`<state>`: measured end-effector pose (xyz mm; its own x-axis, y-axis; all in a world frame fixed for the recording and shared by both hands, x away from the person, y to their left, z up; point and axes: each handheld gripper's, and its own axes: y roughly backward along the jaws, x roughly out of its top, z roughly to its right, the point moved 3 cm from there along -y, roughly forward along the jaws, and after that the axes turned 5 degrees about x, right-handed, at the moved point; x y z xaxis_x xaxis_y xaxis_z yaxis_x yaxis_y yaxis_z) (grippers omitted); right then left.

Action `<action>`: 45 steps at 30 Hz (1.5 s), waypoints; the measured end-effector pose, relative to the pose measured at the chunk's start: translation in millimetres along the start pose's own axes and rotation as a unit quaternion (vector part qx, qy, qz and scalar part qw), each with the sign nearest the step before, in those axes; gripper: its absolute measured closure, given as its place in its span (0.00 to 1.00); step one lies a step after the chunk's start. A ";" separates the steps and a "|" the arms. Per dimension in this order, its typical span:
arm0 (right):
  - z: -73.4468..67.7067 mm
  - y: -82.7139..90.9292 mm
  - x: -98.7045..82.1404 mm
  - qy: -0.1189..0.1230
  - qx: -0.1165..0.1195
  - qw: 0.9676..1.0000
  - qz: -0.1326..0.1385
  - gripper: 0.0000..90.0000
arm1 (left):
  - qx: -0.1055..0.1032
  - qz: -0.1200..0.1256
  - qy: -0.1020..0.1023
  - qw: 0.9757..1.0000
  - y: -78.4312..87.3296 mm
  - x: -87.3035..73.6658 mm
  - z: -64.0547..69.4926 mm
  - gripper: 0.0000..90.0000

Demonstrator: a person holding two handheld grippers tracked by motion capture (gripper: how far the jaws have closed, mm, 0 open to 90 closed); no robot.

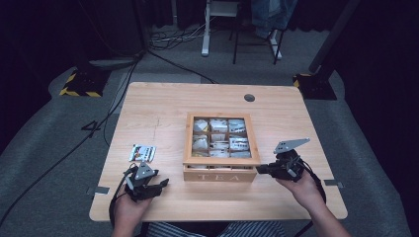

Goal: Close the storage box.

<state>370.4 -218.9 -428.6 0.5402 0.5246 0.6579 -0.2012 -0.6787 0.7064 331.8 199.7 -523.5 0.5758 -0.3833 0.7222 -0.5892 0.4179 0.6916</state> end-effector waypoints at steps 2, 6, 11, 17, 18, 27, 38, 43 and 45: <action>0.6 -1.4 -0.8 0.000 0.001 1.000 -0.007 1.00 | 0.000 0.000 0.001 1.000 0.0 0.0 0.0 0.50; 1.7 -6.5 -3.3 0.000 0.001 1.000 -0.022 1.00 | -0.001 0.000 0.001 1.000 0.1 0.0 -0.3 0.50; 1.4 -9.2 -4.7 -0.001 -0.003 1.000 -0.031 1.00 | -0.002 0.002 0.002 1.000 -0.3 0.2 -1.2 0.50; 3.3 -11.3 -5.8 -0.002 0.000 0.999 -0.055 1.00 | -0.002 0.001 -0.001 1.000 -0.2 0.3 -1.1 0.50; 3.6 -10.8 -6.2 -0.001 0.000 0.998 -0.059 1.00 | -0.002 0.001 0.000 1.000 -0.2 0.3 -1.1 0.50; 7.0 17.1 -1.2 0.004 0.008 0.999 -0.047 1.00 | 0.021 0.000 -0.006 1.000 -0.6 0.3 0.0 0.50; 41.7 53.2 -2.1 -0.019 -0.066 0.994 0.081 0.99 | 0.046 -0.002 0.008 0.999 8.0 -8.5 -10.7 0.49; 55.4 59.6 -9.7 -0.023 -0.113 0.987 0.110 0.98 | 0.057 -0.002 0.014 0.998 13.1 -12.9 -21.3 0.48; 60.4 61.2 -12.4 -0.024 -0.125 0.985 0.119 0.97 | 0.056 -0.003 0.017 0.998 15.3 -15.1 -24.9 0.49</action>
<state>400.8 -298.0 -409.3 0.4908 0.3361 0.8038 -0.5181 -0.6291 0.5794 328.2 232.4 -524.2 0.5976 -0.3561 0.7184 -0.6440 0.3207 0.6946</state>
